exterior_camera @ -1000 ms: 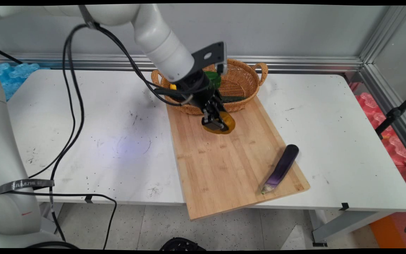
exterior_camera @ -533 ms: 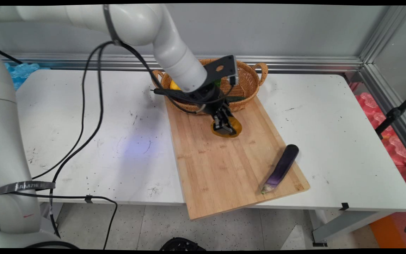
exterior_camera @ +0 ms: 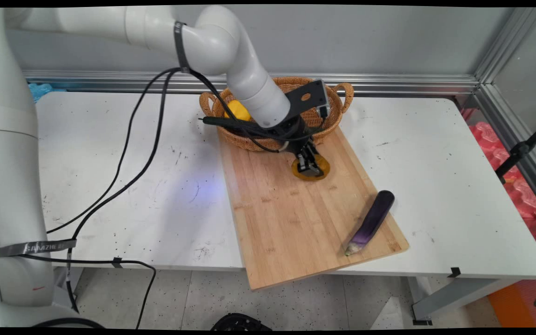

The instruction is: Place the picked object on the cutting board

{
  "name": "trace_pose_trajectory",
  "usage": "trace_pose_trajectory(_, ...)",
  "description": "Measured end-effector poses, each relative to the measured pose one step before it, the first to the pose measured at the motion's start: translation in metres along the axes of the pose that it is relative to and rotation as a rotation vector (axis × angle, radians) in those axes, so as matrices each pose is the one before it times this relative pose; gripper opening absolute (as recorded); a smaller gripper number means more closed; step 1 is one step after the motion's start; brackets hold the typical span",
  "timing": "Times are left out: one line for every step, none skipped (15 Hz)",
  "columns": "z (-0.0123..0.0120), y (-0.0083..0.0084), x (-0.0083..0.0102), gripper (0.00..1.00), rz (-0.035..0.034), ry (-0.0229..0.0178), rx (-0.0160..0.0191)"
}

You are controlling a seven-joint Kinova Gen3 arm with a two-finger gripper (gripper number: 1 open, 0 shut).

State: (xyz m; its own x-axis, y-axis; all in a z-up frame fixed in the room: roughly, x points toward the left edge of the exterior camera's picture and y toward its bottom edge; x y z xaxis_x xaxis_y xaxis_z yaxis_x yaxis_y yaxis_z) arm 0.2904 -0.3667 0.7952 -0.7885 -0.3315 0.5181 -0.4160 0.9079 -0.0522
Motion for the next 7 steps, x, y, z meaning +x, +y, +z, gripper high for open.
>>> trace_pose_trajectory(0.00398,-0.00142,0.00113,0.0,-0.00161,0.00138,0.0009)
trace_pose_trajectory(0.00441,-0.00148,0.00136,0.0,-0.00159,0.00259,0.00056)
trace_pose_trajectory(0.0028,-0.00084,0.00107,0.0,-0.00076,0.00234,-0.00031)
trace_pose_trajectory(0.00228,-0.00062,0.00115,1.0,-0.00029,0.003,-0.00094)
trace_pose_trajectory(0.00146,-0.0004,0.00134,1.0,0.00128,0.00427,-0.00132)
trace_pose_trajectory(0.00045,-0.00001,0.0013,1.0,0.00145,0.0038,-0.00245)
trace_pose_trajectory(-0.00097,0.00024,0.00099,1.0,0.00046,0.00441,-0.00365)
